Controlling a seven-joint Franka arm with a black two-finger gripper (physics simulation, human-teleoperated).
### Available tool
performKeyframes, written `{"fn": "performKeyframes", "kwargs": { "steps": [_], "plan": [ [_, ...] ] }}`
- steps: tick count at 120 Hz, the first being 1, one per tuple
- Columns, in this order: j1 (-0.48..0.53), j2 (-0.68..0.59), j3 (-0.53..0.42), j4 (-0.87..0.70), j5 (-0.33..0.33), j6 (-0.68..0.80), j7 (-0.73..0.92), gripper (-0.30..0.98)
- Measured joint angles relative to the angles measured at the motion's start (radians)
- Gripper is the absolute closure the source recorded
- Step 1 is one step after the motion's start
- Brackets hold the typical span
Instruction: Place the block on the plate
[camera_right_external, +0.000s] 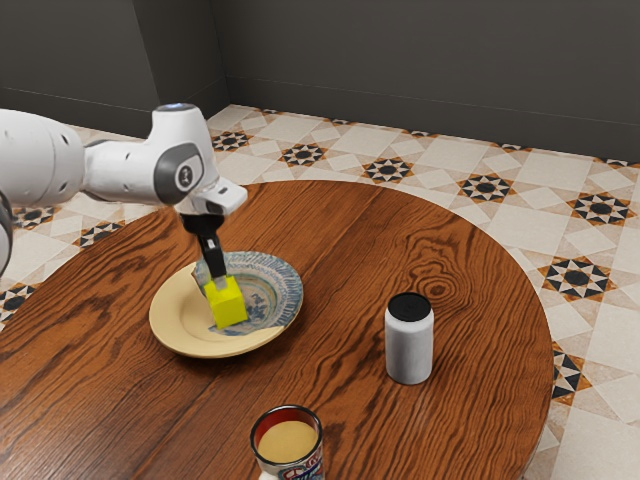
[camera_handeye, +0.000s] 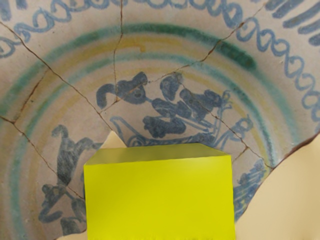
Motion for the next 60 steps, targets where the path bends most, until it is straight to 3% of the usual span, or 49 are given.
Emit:
{"fn": "performKeyframes", "kwargs": {
  "steps": [22, 60],
  "plan": [
    [-0.032, -0.075, 0.000, -0.001, 0.000, -0.032, 0.005, 0.01],
    [-0.196, -0.209, -0.027, 0.055, 0.000, -0.182, 0.009, 0.00]
  ]
}}
